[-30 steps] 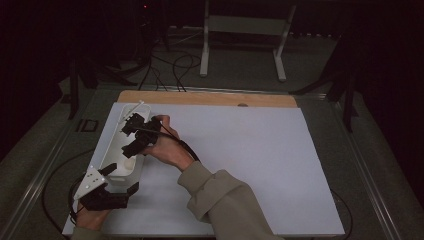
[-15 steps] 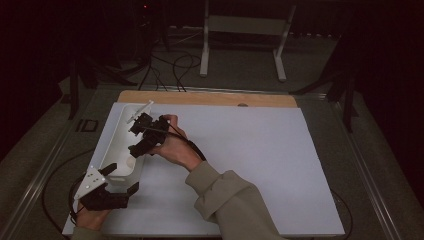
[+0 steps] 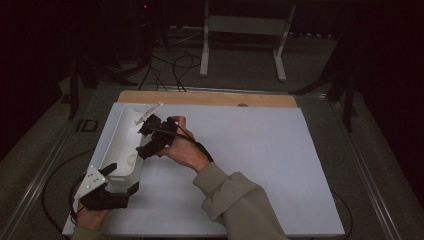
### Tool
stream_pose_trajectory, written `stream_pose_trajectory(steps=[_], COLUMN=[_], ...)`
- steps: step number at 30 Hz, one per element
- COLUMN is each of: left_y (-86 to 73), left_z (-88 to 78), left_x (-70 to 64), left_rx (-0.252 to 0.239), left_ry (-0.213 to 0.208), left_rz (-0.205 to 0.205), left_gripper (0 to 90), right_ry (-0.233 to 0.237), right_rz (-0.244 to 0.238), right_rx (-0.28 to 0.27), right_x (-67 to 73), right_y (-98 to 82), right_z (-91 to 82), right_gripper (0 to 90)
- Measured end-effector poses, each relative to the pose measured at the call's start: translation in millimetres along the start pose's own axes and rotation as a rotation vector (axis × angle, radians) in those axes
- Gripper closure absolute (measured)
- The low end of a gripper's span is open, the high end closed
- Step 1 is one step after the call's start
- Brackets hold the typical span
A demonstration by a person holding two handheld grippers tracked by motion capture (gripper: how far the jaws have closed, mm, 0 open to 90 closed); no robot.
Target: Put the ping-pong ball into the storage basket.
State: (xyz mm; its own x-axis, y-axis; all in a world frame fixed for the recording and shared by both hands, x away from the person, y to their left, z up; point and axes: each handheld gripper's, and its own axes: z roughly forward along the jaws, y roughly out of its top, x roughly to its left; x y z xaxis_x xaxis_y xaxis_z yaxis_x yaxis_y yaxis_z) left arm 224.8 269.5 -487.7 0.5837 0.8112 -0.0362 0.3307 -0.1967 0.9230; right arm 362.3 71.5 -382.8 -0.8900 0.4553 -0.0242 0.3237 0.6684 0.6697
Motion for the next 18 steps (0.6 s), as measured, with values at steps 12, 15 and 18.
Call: stream_pose_trajectory(steps=[12, 15, 18], left_y=[0.1, 0.2, 0.2], left_z=[0.4, 0.4, 0.6], left_x=[-0.4, -0.4, -0.5], left_rx=[0.002, 0.003, 0.003], left_ry=[0.003, 0.004, 0.005], left_rz=[0.001, 0.002, 0.002], left_gripper=[0.1, 0.1, 0.1], right_ry=[-0.018, -0.021, -0.027], right_rz=[0.007, 0.011, 0.019], right_rx=[-0.01, -0.008, -0.009], right_x=[-9.0, -12.6, -15.9], right_y=[-15.1, -19.9, -25.3], right_z=[-13.0, -16.0, -19.2], right_gripper=[11.1, 11.1, 11.1])
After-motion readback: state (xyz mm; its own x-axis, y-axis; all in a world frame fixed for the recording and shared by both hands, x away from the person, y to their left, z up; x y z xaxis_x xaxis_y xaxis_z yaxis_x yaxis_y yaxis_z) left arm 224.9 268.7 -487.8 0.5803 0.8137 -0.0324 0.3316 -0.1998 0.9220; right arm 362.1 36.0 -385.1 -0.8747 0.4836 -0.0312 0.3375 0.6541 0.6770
